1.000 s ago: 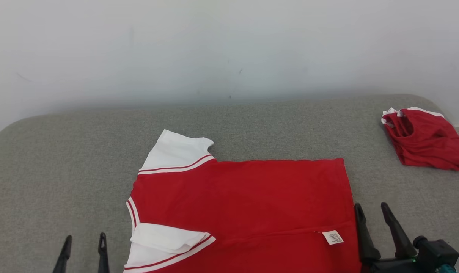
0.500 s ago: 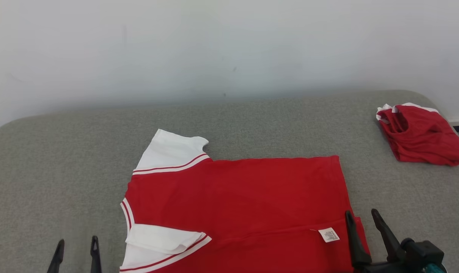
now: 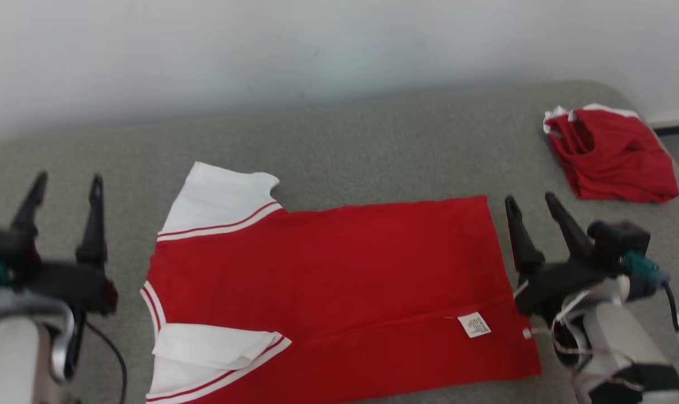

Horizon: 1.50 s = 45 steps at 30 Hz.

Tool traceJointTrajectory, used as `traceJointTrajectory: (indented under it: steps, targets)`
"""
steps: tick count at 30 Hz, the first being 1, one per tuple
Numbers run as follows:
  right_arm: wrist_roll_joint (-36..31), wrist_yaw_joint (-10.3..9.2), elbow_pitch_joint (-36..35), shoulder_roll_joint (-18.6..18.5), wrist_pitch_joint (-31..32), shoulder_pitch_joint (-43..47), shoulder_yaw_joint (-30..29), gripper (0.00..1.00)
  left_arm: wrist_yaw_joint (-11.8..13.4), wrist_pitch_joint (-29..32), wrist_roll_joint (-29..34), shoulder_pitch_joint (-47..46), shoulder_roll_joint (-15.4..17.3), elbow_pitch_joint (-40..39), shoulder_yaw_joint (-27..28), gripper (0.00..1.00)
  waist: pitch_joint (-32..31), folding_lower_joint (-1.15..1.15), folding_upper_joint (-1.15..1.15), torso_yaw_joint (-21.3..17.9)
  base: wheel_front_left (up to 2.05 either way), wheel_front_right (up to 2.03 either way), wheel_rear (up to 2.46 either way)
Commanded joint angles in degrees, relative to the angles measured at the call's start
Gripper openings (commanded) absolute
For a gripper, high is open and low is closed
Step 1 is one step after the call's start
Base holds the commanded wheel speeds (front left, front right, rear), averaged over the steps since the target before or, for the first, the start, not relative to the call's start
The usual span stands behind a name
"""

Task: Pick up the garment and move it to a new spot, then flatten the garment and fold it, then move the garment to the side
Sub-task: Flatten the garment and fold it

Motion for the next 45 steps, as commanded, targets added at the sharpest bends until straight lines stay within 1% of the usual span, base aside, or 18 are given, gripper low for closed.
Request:
traceJointTrajectory:
  steps: [1,3,4,6,9,13,18,23,29,36,41,45]
  targets:
    - [0.7,-0.16,1.2,0.1,0.4,-2.8,0.8,1.00,-0.5,1.5,-1.0,-3.3,1.0,1.3,-0.6,1.00,6.0,-0.01,0.00,-2.9,0.00,0.00,0.00]
    - [1.3,-0.16,3.5,0.1,1.2,-6.8,1.9,1.00,-0.6,3.4,-3.0,-8.4,1.7,3.4,-1.5,1.00,8.3,-0.01,0.00,-3.9,0.00,0.00,0.00]
    - [1.3,-0.16,3.5,0.1,1.2,-6.8,1.9,1.00,-0.6,3.4,-3.0,-8.4,1.7,3.4,-1.5,1.00,8.3,-0.01,0.00,-3.9,0.00,0.00,0.00]
    - [1.9,-0.16,5.8,0.3,1.6,-10.6,3.0,1.00,-0.8,6.0,-3.2,-12.6,3.9,5.3,-3.4,1.00,10.5,-0.01,0.00,-4.9,0.00,0.00,0.00]
    - [2.9,-0.16,9.2,1.0,2.2,-15.6,4.9,1.00,-0.8,8.8,-4.6,-18.2,6.0,8.1,-6.5,1.00,13.6,-0.01,0.00,-6.4,0.00,0.00,0.00]
    - [4.1,-0.16,13.7,1.4,2.7,-20.4,7.0,1.00,-0.8,11.6,-7.7,-23.8,8.2,12.2,-10.7,1.00,16.1,-0.01,0.00,-7.6,0.00,0.00,0.00]
    - [6.0,-0.16,17.6,2.0,2.6,-24.0,10.2,1.00,-0.8,15.5,-10.3,-27.5,9.5,17.9,-15.5,1.00,17.6,-0.01,0.00,-9.0,0.00,0.00,0.00]
    - [8.1,-0.16,20.1,2.8,3.7,-26.7,14.3,1.00,-0.8,17.6,-12.4,-29.7,10.9,22.8,-18.8,1.00,18.2,-0.01,0.00,-10.7,0.00,0.00,0.00]
    - [11.7,-0.16,23.9,4.2,6.3,-30.4,18.3,1.00,-0.8,19.0,-14.1,-32.4,11.9,28.4,-21.8,1.00,18.9,-0.01,0.00,-11.4,0.00,0.00,0.00]
    - [14.7,-0.16,27.1,4.6,7.5,-33.1,21.5,1.00,-0.8,18.3,-14.8,-35.3,11.3,31.3,-24.0,1.00,20.2,-0.01,0.00,-10.6,0.00,0.00,0.00]
    - [17.6,-0.16,27.6,5.3,7.8,-34.2,23.6,1.00,-0.8,18.0,-15.5,-36.8,10.7,33.3,-25.7,1.00,20.9,-0.01,0.00,-10.4,0.00,0.00,0.00]
    - [18.5,-0.16,28.9,5.0,9.4,-35.0,26.1,1.00,-0.8,18.0,-16.7,-37.5,10.3,35.1,-26.7,1.00,21.4,-0.01,0.00,-10.4,0.00,0.00,0.00]
